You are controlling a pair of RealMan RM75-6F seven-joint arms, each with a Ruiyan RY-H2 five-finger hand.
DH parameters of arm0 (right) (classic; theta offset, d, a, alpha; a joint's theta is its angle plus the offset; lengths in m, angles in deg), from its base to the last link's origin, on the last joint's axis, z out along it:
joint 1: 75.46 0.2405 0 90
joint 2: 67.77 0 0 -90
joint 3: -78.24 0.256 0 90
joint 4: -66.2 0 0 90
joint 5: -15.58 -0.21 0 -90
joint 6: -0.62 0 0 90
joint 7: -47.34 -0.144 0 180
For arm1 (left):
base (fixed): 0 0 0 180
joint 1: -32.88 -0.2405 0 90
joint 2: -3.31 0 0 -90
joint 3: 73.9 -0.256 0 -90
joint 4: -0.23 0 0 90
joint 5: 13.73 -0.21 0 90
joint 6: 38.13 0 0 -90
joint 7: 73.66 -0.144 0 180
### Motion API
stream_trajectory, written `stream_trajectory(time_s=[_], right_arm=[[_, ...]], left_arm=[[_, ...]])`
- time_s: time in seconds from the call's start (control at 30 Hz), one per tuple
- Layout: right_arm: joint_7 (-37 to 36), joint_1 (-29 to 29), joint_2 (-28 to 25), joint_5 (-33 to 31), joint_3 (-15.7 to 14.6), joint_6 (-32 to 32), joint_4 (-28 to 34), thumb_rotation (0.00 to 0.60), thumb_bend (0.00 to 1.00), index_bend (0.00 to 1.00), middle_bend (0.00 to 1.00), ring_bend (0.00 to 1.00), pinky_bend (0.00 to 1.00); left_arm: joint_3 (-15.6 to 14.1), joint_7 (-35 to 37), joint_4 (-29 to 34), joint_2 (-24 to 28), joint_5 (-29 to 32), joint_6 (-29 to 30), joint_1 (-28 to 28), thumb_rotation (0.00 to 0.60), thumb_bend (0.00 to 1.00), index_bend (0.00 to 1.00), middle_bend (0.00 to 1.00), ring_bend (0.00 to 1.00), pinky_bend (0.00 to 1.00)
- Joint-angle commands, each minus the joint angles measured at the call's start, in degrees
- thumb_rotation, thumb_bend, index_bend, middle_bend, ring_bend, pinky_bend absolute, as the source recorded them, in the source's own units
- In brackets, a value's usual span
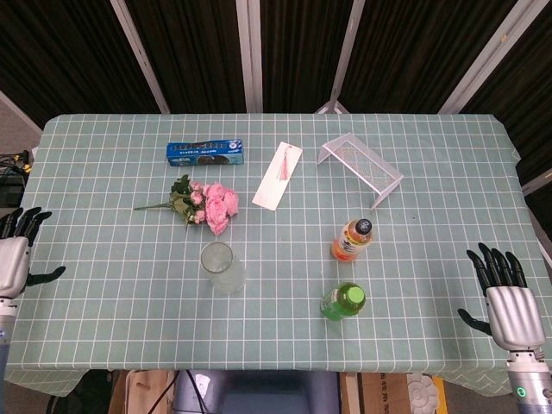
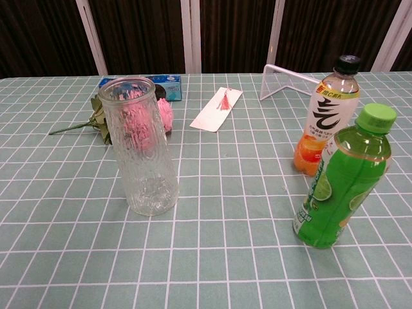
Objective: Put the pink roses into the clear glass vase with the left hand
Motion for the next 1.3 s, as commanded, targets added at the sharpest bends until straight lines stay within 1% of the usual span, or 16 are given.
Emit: stream_trajectory(time_s=[0.03,0.07,0.2,0.33,0.5,0.63,0.83,0.93,1.03,1.3], right_arm=[[0.1,0.1,0.0,-0.1,0.0,0.2,-0.1,0.6,0.15,0.1,0.04,0.01,0.0],[0.1,0.1,0.1,-0.1,0.0,0.2,-0.1,0.6,0.15,0.1,0.04,0.01,0.0],[0.3,0.1,0.1,0.1,0.0,0.1,0.0,0.6,0.15,0.1,0.04,0.01,0.0],[0.4,0.1,0.2,0.2,0.0,0.0,0.0,0.6,0.15,0.1,0.04,0.01,0.0],[0.6,0.1,0.2,0.1,0.0,0.0,-0.1,0.6,0.15,0.1,0.04,0.01,0.0],[0.8,0.0,0.2,0.1,0.1,-0.3,0.0,0.6,0.15,0.1,0.04,0.01,0.0],[1.3,0.1,0.3,-0.3,0.1,0.0,-0.1,0.6,0.15,0.1,0.04,0.01,0.0],[1.4,0.1,0.3,-0.4,0.2,-0.1,-0.1,0.6,0.16,0.1,0.04,0.01,0.0],[1.5,0.2,0.5,-0.6,0.4,0.1,-0.3,0.6,0.16,0.1,0.04,0.01,0.0],[1.5,0.1,0.5,-0.7,0.4,0.0,-0.4,0.6,0.16,0.1,0.04,0.01,0.0]], left_arm=[[1.6,-1.4,-0.1,0.0,2.4,-4.3,3.3,0.6,0.16,0.16,0.07,0.0,0.01],[2.2,-1.9,-0.2,0.1,3.6,-6.4,4.8,0.6,0.15,0.16,0.07,0.0,0.01],[3.8,-5.0,-1.8,-0.9,6.3,-10.3,9.1,0.6,0.14,0.16,0.07,0.0,0.01],[4.4,-6.8,-4.0,-2.7,8.8,-13.9,12.5,0.6,0.13,0.15,0.06,0.0,0.01],[5.6,-9.7,-9.4,-7.4,13.9,-18.3,17.9,0.6,0.13,0.14,0.06,0.0,0.01],[5.4,-13.7,-13.1,-10.8,18.8,-21.7,22.0,0.6,0.12,0.14,0.06,0.0,0.01],[4.7,-18.3,-18.5,-16.9,22.8,-23.6,27.7,0.6,0.11,0.14,0.06,0.0,0.0],[4.9,-18.3,-20.6,-19.9,24.4,-24.3,29.7,0.6,0.11,0.13,0.05,0.0,0.0],[6.1,-17.7,-23.5,-23.3,28.8,-26.5,32.3,0.6,0.11,0.13,0.05,0.0,0.0],[5.1,-16.8,-30.0,-29.3,27.9,-24.8,34.8,0.6,0.11,0.13,0.05,0.0,0.0]])
